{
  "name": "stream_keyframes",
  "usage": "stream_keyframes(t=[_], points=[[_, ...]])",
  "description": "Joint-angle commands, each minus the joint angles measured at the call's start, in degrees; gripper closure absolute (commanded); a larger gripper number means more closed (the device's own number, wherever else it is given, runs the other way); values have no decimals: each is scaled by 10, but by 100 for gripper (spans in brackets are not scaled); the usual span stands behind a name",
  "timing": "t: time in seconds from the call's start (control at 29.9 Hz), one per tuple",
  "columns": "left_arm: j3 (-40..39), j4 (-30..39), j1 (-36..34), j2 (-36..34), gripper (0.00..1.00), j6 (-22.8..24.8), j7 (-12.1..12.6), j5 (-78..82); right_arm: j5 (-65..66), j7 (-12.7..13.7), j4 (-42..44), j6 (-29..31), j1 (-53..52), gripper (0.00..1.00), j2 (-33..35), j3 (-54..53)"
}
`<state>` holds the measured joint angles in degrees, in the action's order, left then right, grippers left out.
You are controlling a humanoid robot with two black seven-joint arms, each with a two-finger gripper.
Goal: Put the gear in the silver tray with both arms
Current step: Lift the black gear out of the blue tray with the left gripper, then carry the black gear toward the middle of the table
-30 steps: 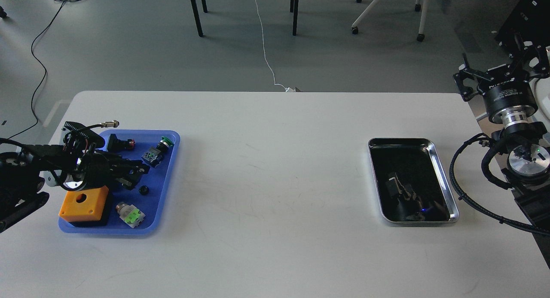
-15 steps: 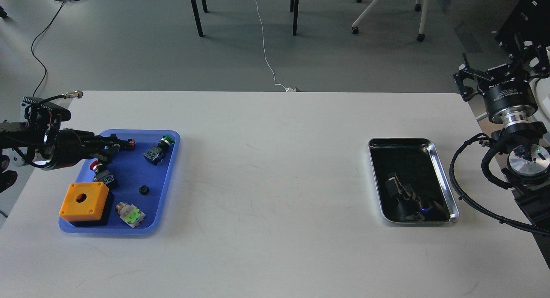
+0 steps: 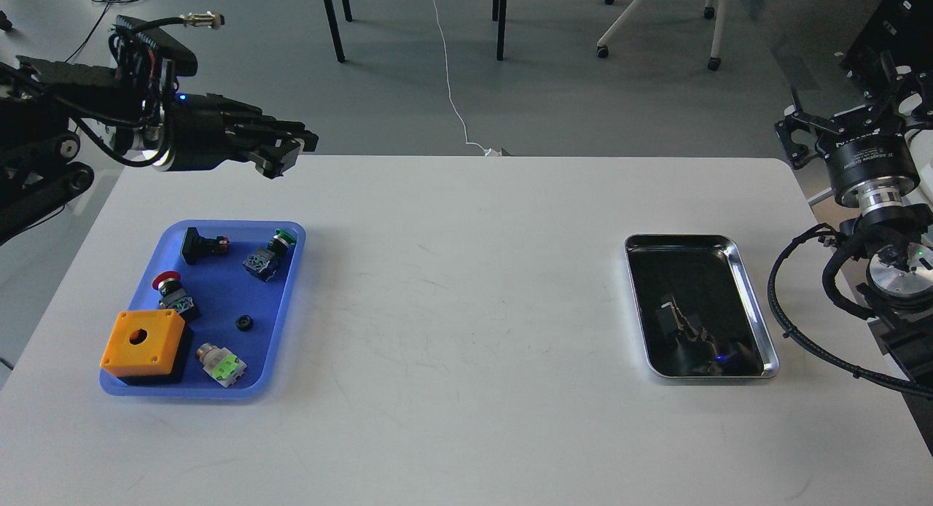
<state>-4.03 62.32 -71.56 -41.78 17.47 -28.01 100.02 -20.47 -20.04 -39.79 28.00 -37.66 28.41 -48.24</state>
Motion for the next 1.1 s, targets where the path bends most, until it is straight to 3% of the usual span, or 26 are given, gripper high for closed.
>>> stream_keyframes(t=[0.0,0.03,0.13,0.27,0.43,0.84,1.07], points=[[2,-2,-4,71,81,-2,0,7,0,0,-12,0,7,1,21,0],[2,-4,-4,92,81,-2,0,11,0,0,-18,0,11,1,27,-1],[3,-16,-3,156,80,-2,36,14,0,0,-31,0,30,1,38,-1],[6,-48,7,252,81,-4,51,16,-1,-1,-43,0,50,1,53,-5],[39,-49,35,306,81,-7,79,42,-1,-5,-55,0,74,1,72,-16],[77,-137,72,413,80,-31,81,76,-1,-7,-69,0,102,1,82,-18],[113,-191,81,418,80,-48,81,76,-1,-6,-84,0,102,1,82,-31]])
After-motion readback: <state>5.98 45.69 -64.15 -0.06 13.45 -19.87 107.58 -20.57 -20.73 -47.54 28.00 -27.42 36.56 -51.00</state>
